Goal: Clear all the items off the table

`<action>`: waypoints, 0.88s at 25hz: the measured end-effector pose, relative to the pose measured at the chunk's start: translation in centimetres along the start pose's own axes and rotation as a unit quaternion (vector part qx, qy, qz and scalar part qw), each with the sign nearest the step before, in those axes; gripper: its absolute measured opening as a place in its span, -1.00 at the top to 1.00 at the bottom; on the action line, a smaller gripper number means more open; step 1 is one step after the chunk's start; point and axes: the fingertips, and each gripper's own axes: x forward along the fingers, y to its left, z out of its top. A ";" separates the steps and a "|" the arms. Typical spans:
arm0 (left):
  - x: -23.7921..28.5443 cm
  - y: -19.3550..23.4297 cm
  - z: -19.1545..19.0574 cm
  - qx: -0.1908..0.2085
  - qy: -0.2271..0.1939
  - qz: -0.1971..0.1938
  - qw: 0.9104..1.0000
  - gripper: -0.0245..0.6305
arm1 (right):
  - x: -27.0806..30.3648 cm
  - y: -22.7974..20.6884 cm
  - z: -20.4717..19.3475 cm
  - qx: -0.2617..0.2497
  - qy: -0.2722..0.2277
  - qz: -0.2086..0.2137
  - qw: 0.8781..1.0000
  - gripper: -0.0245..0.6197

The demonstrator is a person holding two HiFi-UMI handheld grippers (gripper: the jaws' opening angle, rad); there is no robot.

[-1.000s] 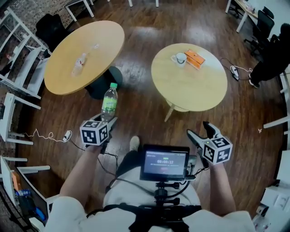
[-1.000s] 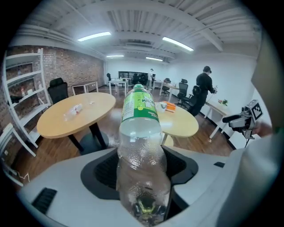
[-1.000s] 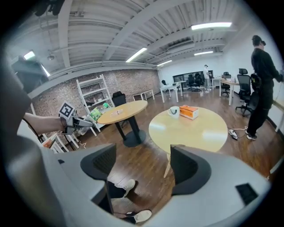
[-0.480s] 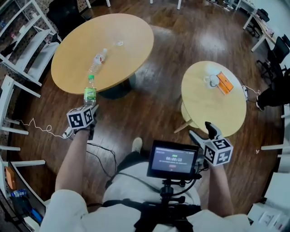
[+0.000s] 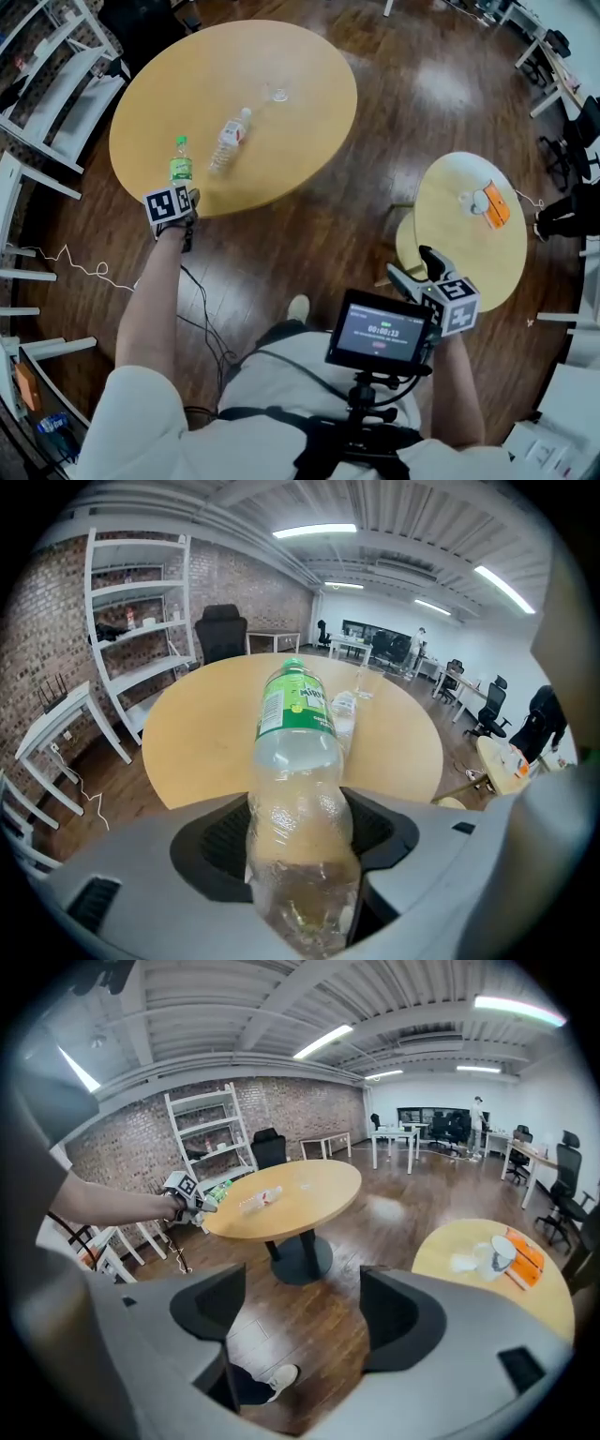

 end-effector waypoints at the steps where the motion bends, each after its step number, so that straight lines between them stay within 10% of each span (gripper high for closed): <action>1: 1.0 0.5 0.0 -0.004 0.006 0.000 1.000 0.10 | 0.8 0.7 0.7 -0.002 0.003 0.006 1.000 -0.28; 22: 12.7 4.9 -0.1 -0.026 0.092 0.021 0.995 -0.18 | 1.4 2.1 0.4 0.040 0.057 -0.005 0.998 -0.28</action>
